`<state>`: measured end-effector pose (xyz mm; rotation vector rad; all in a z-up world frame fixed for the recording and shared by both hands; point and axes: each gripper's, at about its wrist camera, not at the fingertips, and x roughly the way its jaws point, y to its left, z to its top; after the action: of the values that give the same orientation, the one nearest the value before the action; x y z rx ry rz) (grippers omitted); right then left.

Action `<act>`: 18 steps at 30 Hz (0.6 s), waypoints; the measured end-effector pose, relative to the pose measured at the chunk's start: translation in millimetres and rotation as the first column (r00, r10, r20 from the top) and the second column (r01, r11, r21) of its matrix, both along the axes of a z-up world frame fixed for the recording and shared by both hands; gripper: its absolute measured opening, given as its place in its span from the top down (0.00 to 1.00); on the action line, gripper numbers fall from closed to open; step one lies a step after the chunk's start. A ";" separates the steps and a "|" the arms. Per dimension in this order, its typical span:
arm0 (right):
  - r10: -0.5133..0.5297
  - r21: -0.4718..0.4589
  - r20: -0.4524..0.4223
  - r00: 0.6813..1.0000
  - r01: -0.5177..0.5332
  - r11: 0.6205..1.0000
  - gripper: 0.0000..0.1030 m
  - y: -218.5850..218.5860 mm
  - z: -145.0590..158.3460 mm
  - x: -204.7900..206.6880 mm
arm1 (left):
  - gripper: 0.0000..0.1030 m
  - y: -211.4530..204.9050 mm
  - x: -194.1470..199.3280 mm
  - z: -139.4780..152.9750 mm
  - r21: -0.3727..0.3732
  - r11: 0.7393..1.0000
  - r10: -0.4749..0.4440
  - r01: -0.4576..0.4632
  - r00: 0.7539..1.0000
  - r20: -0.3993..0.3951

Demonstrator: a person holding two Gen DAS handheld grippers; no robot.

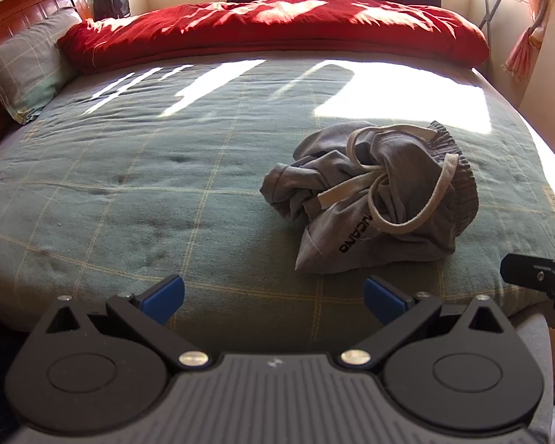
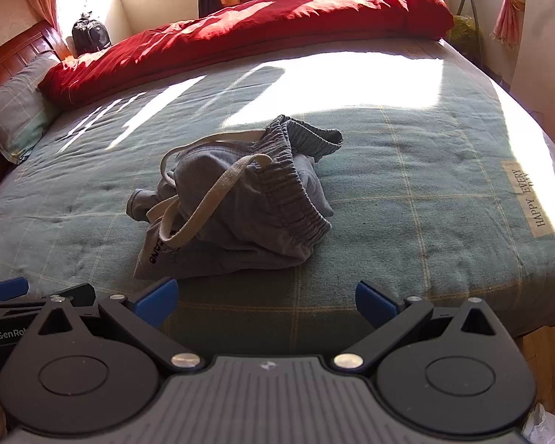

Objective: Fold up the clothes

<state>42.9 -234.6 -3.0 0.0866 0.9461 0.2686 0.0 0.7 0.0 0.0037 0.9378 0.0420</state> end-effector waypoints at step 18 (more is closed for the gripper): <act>-0.003 0.003 0.000 1.000 0.003 1.000 0.00 0.1 -0.2 0.6 | 0.01 4.5 0.2 -0.3 -0.029 0.999 0.021 -0.021 1.000 0.006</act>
<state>43.5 -234.5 -3.2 0.0912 0.9452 0.2671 0.2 5.2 -0.3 -0.0327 0.9320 0.0479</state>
